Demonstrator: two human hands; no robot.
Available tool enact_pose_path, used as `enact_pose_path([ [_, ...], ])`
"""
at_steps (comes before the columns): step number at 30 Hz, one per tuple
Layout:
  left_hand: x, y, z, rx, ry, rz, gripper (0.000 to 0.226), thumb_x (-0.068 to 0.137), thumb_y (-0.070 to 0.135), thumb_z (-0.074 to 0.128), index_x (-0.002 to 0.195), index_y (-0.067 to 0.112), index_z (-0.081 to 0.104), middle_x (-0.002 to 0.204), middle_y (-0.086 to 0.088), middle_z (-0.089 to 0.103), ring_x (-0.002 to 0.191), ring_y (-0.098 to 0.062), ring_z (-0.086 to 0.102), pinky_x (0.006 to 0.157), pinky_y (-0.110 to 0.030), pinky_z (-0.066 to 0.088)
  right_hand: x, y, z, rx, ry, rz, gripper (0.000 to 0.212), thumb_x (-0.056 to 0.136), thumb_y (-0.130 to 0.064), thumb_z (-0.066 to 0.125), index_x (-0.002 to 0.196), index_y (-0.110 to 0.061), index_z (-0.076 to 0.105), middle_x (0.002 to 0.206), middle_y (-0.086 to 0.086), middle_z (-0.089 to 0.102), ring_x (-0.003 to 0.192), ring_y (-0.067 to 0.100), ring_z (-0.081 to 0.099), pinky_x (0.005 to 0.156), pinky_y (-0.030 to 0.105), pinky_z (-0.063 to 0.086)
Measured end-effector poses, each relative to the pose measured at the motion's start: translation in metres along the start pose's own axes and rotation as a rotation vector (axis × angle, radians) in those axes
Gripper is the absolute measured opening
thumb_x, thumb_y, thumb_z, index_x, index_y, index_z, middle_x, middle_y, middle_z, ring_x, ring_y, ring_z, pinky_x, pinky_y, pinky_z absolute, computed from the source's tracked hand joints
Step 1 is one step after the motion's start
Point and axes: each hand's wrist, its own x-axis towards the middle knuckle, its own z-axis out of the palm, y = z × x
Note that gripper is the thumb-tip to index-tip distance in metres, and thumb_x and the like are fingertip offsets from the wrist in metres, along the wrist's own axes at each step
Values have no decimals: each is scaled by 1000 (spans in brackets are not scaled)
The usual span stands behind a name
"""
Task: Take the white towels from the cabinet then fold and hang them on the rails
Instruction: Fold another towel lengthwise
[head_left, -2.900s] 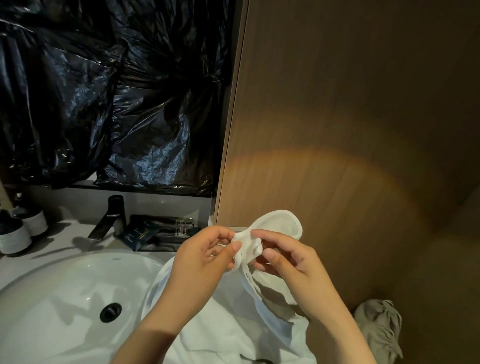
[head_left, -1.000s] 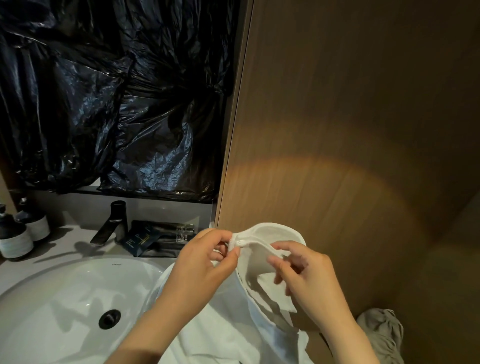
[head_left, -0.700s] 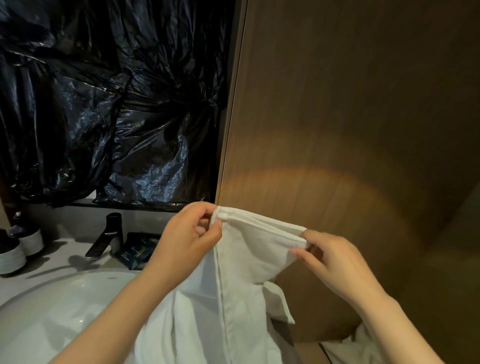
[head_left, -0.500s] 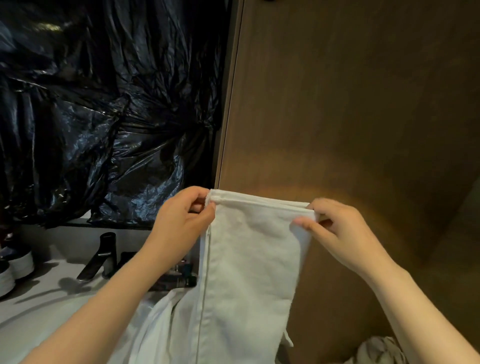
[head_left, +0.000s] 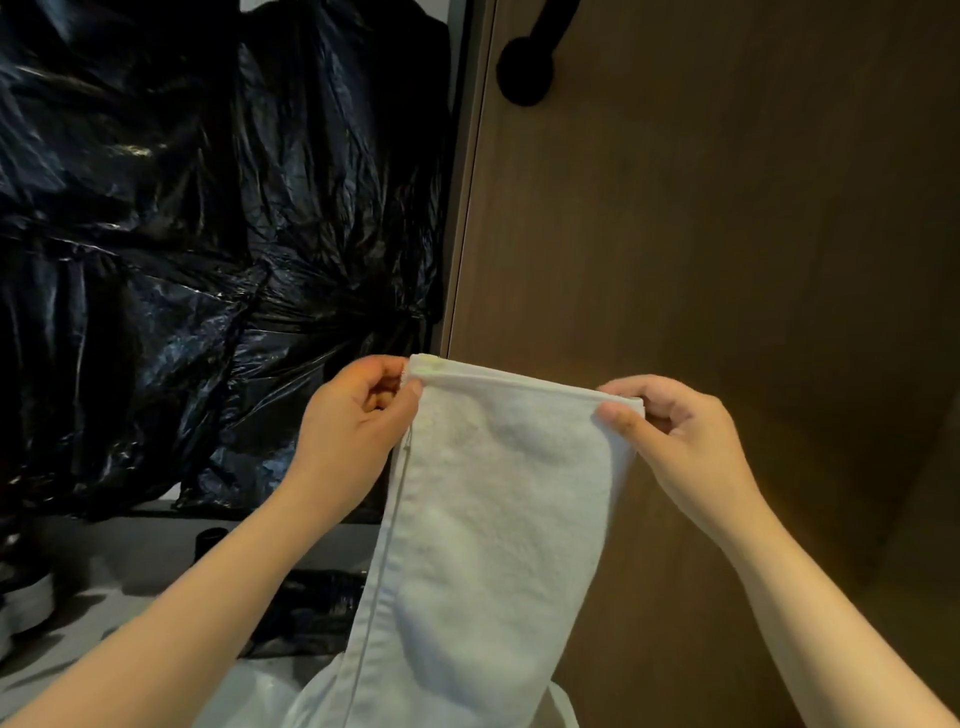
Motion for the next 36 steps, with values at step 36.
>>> enact_pose_path([
  [36, -40, -7, 12, 8, -356, -35, 43, 76, 62, 56, 105, 32, 64, 97, 0, 69, 86, -22, 66, 77, -37, 57, 1, -41, 35, -194, -40, -182, 23, 98, -42, 49, 91, -26, 62, 80, -16, 60, 77, 8, 59, 65, 26, 48],
])
